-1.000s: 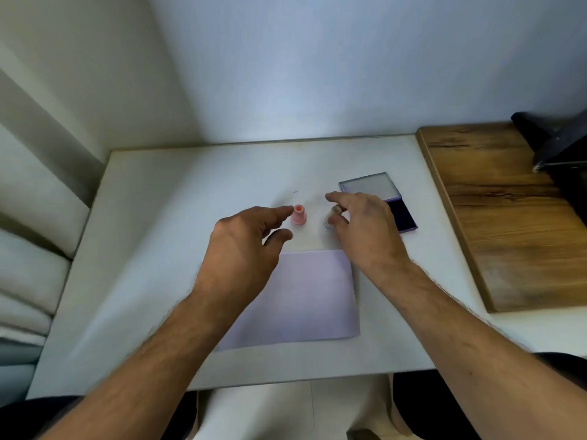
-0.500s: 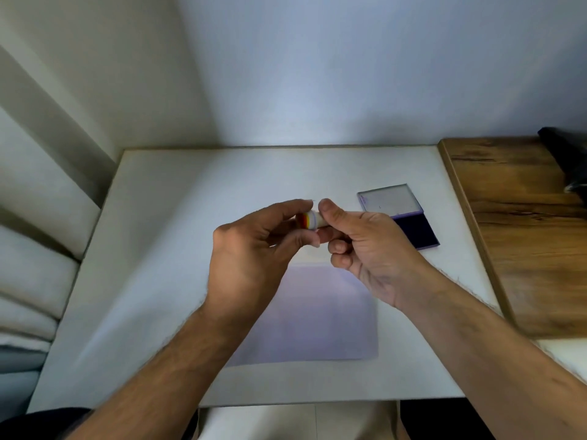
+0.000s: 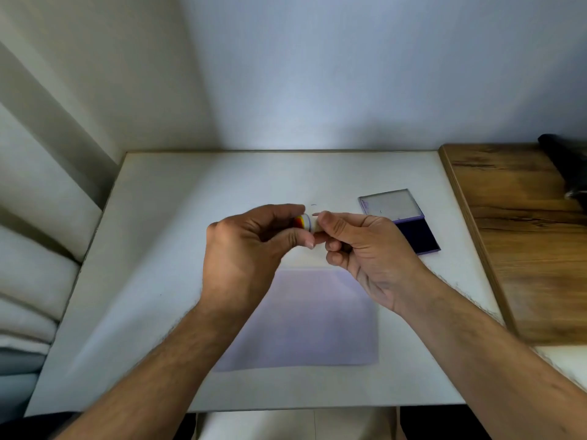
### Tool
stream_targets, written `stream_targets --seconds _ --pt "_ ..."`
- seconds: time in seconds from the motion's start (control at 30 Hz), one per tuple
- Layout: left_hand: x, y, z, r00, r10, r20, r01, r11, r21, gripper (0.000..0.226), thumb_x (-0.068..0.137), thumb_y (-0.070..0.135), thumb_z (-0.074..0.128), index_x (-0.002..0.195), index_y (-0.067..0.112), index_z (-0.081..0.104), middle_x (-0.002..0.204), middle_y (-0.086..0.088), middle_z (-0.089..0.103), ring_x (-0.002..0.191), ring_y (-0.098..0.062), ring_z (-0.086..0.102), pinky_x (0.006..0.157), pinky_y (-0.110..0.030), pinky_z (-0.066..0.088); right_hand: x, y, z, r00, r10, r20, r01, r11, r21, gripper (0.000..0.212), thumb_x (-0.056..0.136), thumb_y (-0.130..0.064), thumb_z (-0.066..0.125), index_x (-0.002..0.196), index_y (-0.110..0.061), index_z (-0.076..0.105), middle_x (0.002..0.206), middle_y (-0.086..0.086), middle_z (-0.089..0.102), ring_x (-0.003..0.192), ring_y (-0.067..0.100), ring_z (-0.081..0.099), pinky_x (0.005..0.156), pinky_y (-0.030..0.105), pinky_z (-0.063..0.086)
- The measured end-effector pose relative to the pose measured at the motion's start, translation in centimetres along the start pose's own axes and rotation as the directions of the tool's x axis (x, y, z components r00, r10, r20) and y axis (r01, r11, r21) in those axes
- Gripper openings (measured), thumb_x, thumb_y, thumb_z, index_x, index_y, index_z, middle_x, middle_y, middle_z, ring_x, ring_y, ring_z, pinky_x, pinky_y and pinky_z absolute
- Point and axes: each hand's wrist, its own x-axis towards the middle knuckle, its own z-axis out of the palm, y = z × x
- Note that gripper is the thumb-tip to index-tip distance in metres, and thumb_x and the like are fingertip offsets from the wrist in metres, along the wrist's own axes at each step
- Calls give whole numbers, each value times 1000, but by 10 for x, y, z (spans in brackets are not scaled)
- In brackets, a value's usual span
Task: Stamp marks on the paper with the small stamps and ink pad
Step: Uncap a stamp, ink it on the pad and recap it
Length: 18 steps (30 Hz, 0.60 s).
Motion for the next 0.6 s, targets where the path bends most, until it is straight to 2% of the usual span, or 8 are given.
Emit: stream_targets --seconds 0.1,0.17,0.23,0.33,0.4,0.47,0.53,0.6 --pt "11 2 -9 999 -34 -23 33 998 -47 32 66 8 86 91 26 76 76 13 77 71 4 70 73 -10 53 1 -1 -1 998 -45 -53 47 998 31 27 79 -8 71 102 6 71 82 20 71 53 10 62 50 21 50" --pt "19 0 -20 999 -44 -24 42 996 -76 41 69 4 83 96 33 73 76 9 76 76 1 70 81 -13 54 1 -2 -2 993 -59 -100 65 997 52 21 83 -5 70 101 5 71 84 21 71 53 10 64 52 21 53" --pt "28 -6 -30 997 -74 -31 73 996 -42 40 71 6 82 92 39 74 81 7 77 81 -2 71 89 -20 55 1 -3 -2 991 -63 -118 72 995 74 17 82 -3 70 98 3 72 82 18 70 52 12 64 53 21 54" --pt "35 -18 -43 984 -171 -42 174 983 52 29 68 10 86 84 33 77 82 6 78 83 -8 74 89 -28 55 0 -2 -2 991 -58 -119 71 992 105 15 80 2 70 95 1 71 74 13 68 52 14 63 55 22 56" --pt "36 -28 -46 973 -219 -71 228 962 153 25 68 15 86 86 28 75 79 9 77 80 -4 74 83 -25 55 0 -2 -2 993 -51 -107 64 991 120 16 79 5 70 93 0 69 73 14 67 56 18 62 56 23 56" --pt "37 -36 -47 968 -230 -103 251 922 296 21 71 23 84 87 28 72 76 13 76 76 3 71 72 -17 53 0 -1 -3 995 -38 -95 51 990 134 18 79 8 69 95 0 69 81 20 67 68 26 65 59 24 57" --pt "37 -43 -47 974 -215 -76 227 881 415 22 76 28 80 95 31 70 84 15 75 78 5 68 65 -9 45 1 0 -5 996 -32 -86 45 988 147 24 80 9 67 104 3 68 92 25 68 84 34 68 63 25 58" --pt "37 -49 -47 983 -184 7 151 823 547 33 82 32 74 114 38 66 103 17 74 92 -2 66 74 -9 42 2 2 -5 997 -32 -66 42 985 165 30 80 9 65 110 5 67 97 22 72 91 35 70 66 26 59"
